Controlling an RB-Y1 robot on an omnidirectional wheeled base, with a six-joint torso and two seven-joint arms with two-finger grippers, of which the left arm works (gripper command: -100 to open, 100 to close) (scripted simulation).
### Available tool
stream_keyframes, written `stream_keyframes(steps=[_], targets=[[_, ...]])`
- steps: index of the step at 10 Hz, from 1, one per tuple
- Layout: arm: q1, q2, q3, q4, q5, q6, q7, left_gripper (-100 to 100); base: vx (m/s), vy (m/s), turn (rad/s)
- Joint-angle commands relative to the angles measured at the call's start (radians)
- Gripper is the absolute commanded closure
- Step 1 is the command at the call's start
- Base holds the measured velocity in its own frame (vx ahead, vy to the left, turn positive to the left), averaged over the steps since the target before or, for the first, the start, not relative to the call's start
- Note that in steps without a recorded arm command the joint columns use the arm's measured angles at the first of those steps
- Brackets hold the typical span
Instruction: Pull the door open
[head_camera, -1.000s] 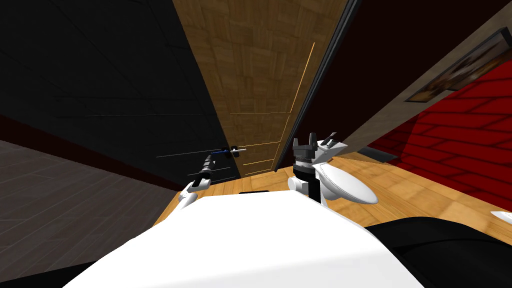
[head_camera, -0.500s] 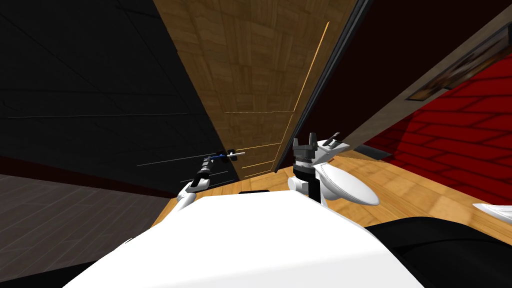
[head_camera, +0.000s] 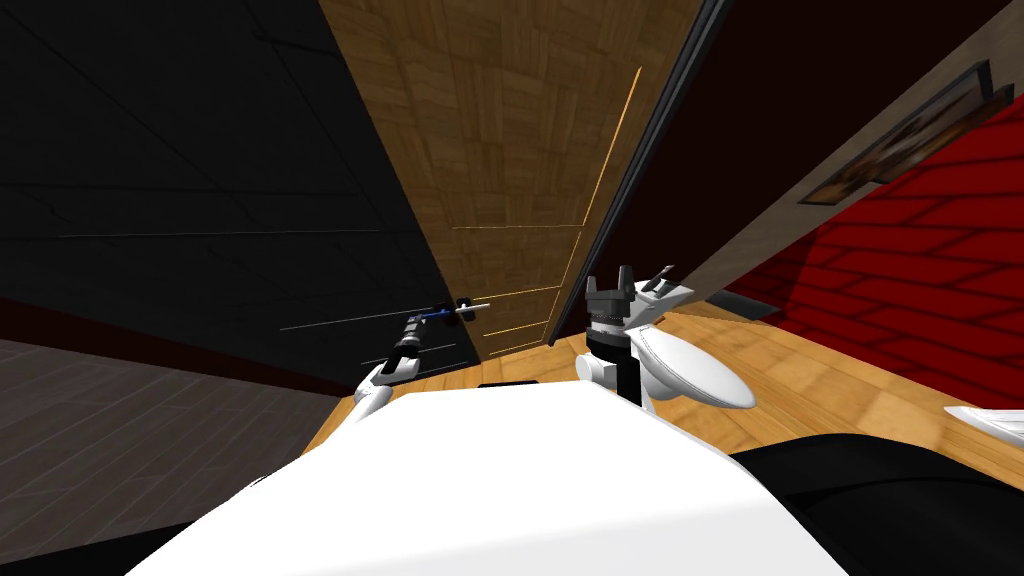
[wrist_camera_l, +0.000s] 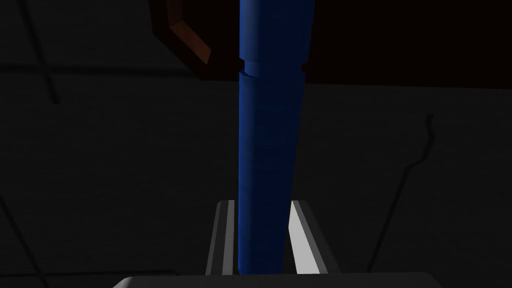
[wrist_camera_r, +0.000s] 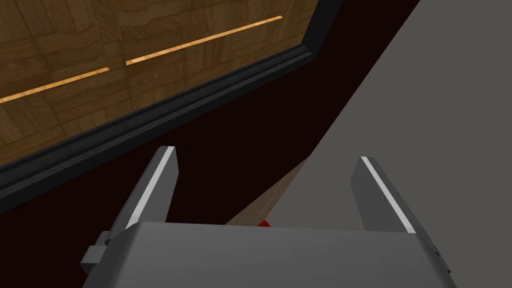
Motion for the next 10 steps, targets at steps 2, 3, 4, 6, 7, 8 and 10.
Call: stream_keyframes(steps=[2,3,4,6,7,8,10], targets=[[0.018,0.021,-0.016,-0.010,0.001,-0.011,0.021,100,-0.145,0.022,-0.105],[0.026,0.031,-0.027,-0.017,0.001,-0.018,0.033,100,-0.170,0.050,-0.126],[0.030,0.035,-0.034,-0.021,0.001,-0.022,0.039,100,-0.167,0.048,-0.109],[0.047,0.054,-0.065,-0.038,0.000,-0.037,0.065,100,-0.206,0.052,-0.124],[0.054,0.062,-0.081,-0.046,-0.001,-0.045,0.077,100,-0.209,0.062,-0.186],[0.060,0.069,-0.096,-0.054,-0.002,-0.052,0.089,100,-0.200,0.084,-0.158],[0.068,0.078,-0.115,-0.064,-0.004,-0.060,0.103,100,-0.147,0.048,-0.076]])
